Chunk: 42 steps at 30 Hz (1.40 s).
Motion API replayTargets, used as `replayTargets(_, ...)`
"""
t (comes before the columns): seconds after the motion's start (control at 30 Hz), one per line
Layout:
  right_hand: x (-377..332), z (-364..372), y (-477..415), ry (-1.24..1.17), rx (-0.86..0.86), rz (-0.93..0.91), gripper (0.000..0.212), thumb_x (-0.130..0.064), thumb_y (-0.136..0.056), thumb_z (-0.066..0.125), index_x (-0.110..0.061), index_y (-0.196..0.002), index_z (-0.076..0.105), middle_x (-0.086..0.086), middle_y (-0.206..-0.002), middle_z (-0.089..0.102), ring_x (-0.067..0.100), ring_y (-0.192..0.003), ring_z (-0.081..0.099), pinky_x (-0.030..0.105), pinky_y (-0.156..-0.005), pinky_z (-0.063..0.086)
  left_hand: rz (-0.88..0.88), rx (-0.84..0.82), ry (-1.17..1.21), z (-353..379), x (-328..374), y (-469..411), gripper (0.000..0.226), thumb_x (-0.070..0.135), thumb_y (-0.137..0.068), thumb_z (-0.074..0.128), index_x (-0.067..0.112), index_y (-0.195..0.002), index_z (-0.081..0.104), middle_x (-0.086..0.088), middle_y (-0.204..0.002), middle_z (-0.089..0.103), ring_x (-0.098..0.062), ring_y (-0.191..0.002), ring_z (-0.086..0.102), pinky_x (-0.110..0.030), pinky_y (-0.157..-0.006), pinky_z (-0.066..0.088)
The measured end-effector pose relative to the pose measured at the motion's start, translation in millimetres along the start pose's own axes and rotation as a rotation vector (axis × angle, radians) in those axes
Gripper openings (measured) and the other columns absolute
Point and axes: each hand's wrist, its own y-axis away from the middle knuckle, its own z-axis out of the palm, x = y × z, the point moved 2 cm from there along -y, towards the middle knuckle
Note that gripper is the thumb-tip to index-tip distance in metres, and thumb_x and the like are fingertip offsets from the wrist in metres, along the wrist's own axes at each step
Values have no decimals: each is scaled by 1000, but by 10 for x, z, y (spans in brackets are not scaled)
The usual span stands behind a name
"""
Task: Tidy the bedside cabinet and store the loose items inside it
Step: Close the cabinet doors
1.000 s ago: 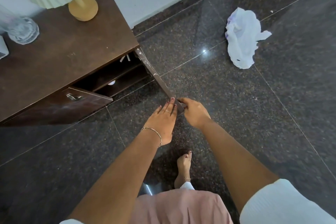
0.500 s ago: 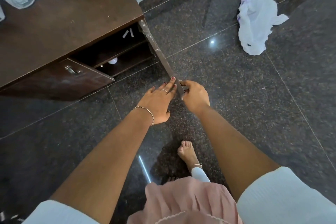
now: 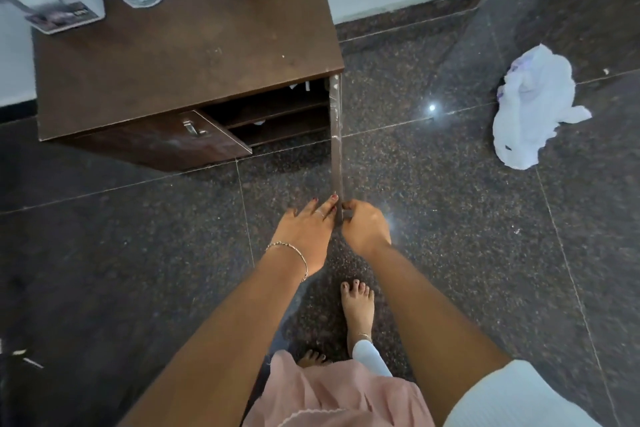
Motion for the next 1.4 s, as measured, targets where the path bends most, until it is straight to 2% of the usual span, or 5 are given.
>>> replayTargets(0.33,-550,160,-215,108,-244,31,24,-26,-89,57,-8,-98,70,12,-97,70,29,-85,64,27,-61,41,-196,-130,121,-31,-592,190,68,36,-94,46,39,-150,7,-10,-139,44,-29,-128,44,-42,-103,38)
replayTargets(0.6,-950,513,-410,-206,-319,168,20,-19,-84,59,-12,-100,67,7,-92,67,20,-80,59,28,-59,43,-360,10,602,-22,-1002,179,48,27,-91,45,42,-136,43,-6,-115,64,-26,-105,61,-37,-86,51)
replayTargets(0.97,-1673,1048,-900,-598,-193,323,56,-31,-61,59,-22,-116,57,2,-107,69,23,-101,64,40,-92,53,-430,100,805,-121,-1821,56,66,22,-88,53,20,-148,25,-7,-151,36,-26,-126,50,-38,-101,44)
replayTargets(1.23,-2156,1010,-1092,-696,-148,358,38,-14,-74,55,-8,-112,59,7,-84,63,13,-64,52,22,-50,36,-390,63,598,-244,-2228,-177,83,26,-91,53,15,-152,-1,3,-160,-14,-20,-147,15,-42,-111,36)
replayTargets(1.4,-2316,988,-1212,-741,-151,358,55,-11,-71,53,-7,-125,53,2,-74,55,12,-55,44,24,-51,36,-388,70,531,-312,-2325,-247,82,23,-92,52,15,-152,-4,6,-157,-25,-19,-149,3,-43,-114,31)
